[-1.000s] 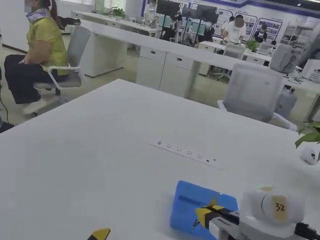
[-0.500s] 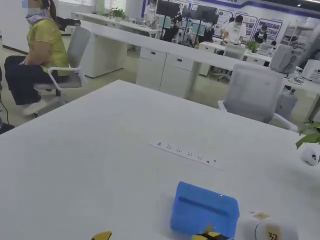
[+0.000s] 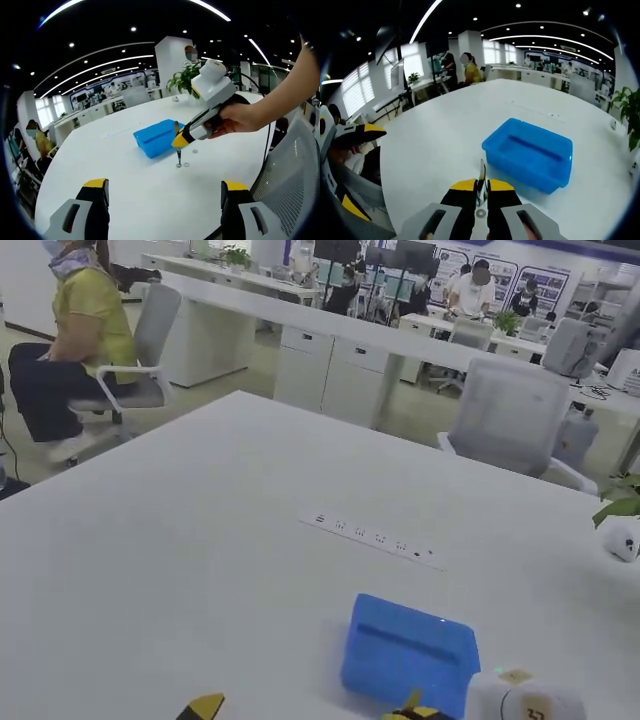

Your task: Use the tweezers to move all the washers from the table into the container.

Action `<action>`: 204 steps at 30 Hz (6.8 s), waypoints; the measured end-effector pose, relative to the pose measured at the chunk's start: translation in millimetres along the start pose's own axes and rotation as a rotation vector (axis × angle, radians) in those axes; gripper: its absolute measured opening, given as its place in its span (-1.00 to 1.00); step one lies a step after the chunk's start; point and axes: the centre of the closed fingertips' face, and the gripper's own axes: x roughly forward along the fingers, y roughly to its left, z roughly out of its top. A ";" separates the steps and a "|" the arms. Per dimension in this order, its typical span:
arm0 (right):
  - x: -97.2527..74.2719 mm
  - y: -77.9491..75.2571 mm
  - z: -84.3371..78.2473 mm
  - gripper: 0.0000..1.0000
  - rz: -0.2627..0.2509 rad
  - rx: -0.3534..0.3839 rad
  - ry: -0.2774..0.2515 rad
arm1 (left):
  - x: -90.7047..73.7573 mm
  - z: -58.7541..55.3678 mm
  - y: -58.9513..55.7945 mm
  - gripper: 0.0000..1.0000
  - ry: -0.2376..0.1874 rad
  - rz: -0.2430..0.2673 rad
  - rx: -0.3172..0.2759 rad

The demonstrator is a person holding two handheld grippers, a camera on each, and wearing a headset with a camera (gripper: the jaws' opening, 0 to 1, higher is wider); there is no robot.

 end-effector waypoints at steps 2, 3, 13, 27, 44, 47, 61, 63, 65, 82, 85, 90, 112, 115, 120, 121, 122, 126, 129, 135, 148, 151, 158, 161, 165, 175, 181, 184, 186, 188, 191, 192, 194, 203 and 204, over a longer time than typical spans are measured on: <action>0.1 -0.3 0.7 -0.93 -0.002 0.000 -0.002 | 0.2 -0.2 0.0 0.89 0.001 -0.001 -0.001; 0.2 -0.2 1.4 -0.93 -0.002 0.001 -0.004 | 0.2 -0.4 0.1 0.89 0.002 0.000 0.000; 2.6 -0.9 1.8 -0.93 -0.011 0.023 -0.011 | 0.1 -0.3 1.0 0.89 0.002 0.005 0.002; -0.8 -0.9 -2.3 -0.93 -0.013 0.068 -0.015 | 0.1 -0.7 1.3 0.88 0.006 0.008 0.007; -2.3 -3.0 -6.4 -0.98 -0.035 0.064 0.017 | -0.8 1.2 -1.8 0.87 0.005 0.000 0.018; -2.4 -4.1 -6.5 -0.98 -0.028 0.096 0.033 | -1.1 1.7 -0.5 0.87 0.005 0.005 0.011; -14.9 -7.9 10.2 -0.98 -0.011 0.122 0.019 | -2.8 3.3 3.3 0.86 -0.005 0.025 0.010; -17.4 -10.4 16.7 -0.98 -0.014 0.116 0.006 | -2.3 2.6 2.5 0.87 0.001 0.020 0.004; -18.9 -14.1 23.0 -0.98 -0.014 0.122 0.000 | -2.2 2.7 2.0 0.87 0.002 0.019 0.010; -16.4 -59.1 71.9 -0.98 -0.074 0.200 -0.114 | -1.0 -1.5 2.3 0.86 0.026 0.021 0.017; -11.9 -67.3 74.6 -0.98 -0.095 0.191 -0.113 | -1.1 -1.7 1.9 0.86 0.028 0.021 0.019; 3.4 -82.1 63.6 -0.98 -0.137 0.178 -0.071 | -2.2 0.4 4.9 0.87 0.017 0.034 0.017; 33.6 -78.9 32.9 -0.97 -0.182 0.003 0.048 | -1.7 0.9 8.3 0.87 -0.003 0.040 0.003; 33.7 -78.9 32.4 -0.97 -0.188 -0.020 0.056 | -1.5 -0.5 8.6 0.87 0.002 0.039 -0.003; 34.9 -79.2 32.9 -0.96 -0.185 -0.021 0.064 | -2.1 0.4 9.1 0.86 -0.003 0.045 0.003; 35.3 -78.8 33.1 -0.96 -0.181 -0.030 0.064 | -2.1 0.1 9.3 0.86 -0.001 0.047 0.002; 35.4 -77.7 33.2 -0.96 -0.175 -0.039 0.068 | -2.1 0.0 9.4 0.86 -0.001 0.047 0.002; 34.8 -79.2 31.3 -0.96 -0.171 0.000 0.078 | -2.6 1.4 9.7 0.86 -0.007 0.050 0.000; 32.7 -80.3 29.4 -0.95 -0.161 0.047 0.079 | -2.8 1.6 9.7 0.86 -0.008 0.051 0.001; 22.7 -90.1 27.5 -0.94 -0.178 0.145 0.073 | -3.3 2.1 9.3 0.86 -0.009 0.051 0.002; -11.6 -68.5 69.6 -0.96 -0.145 0.070 -0.037 | -3.6 3.4 7.1 0.85 -0.005 0.045 0.011; -21.0 -56.2 73.3 -0.97 -0.107 0.021 -0.045 | -4.5 4.5 8.5 0.85 -0.009 0.053 0.010; -39.8 -30.1 69.8 -0.97 -0.058 -0.062 -0.037 | -6.1 7.8 8.2 0.87 -0.026 0.052 -0.002; -40.9 -20.9 60.3 -0.97 -0.033 -0.077 -0.007 | -6.0 8.0 8.2 0.87 -0.026 0.052 -0.001; -37.5 -10.8 38.0 -0.97 -0.001 -0.075 0.053 | -6.4 7.7 8.3 0.86 -0.024 0.053 0.001; -28.0 -4.2 -14.8 -0.96 0.014 -0.109 0.241 | -6.2 8.0 9.2 0.86 -0.028 0.053 -0.002; -19.0 -5.1 -27.0 -0.96 0.017 -0.082 0.279 | -5.9 7.6 8.5 0.86 -0.026 0.049 -0.001; -14.6 -4.9 -25.2 -0.97 0.019 -0.071 0.267 | -5.4 6.9 8.8 0.86 -0.022 0.051 0.001; -13.1 -4.0 -22.7 -0.96 0.018 -0.059 0.262 | -5.3 6.7 9.1 0.85 -0.022 0.052 -0.002; -12.1 -4.9 -21.1 -0.96 0.009 -0.064 0.247 | -5.3 6.5 9.0 0.86 -0.022 0.050 -0.006; -11.2 -5.2 -20.3 -0.96 -0.001 -0.055 0.222 | -5.2 6.2 8.6 0.86 -0.021 0.049 -0.002; -11.4 -5.7 -20.5 -0.96 -0.005 -0.051 0.216 | -5.0 6.0 8.4 0.86 -0.019 0.049 -0.001; -12.7 -7.2 -20.8 -0.96 -0.012 -0.032 0.203 | -5.1 6.4 8.5 0.86 -0.020 0.050 0.001; -15.9 -6.8 -20.8 -0.95 -0.030 0.035 0.151 | -4.2 5.6 6.1 0.85 -0.013 0.039 0.008; -15.8 -6.5 -20.7 -0.95 -0.029 0.036 0.150 | -4.1 5.6 6.3 0.85 -0.013 0.039 0.008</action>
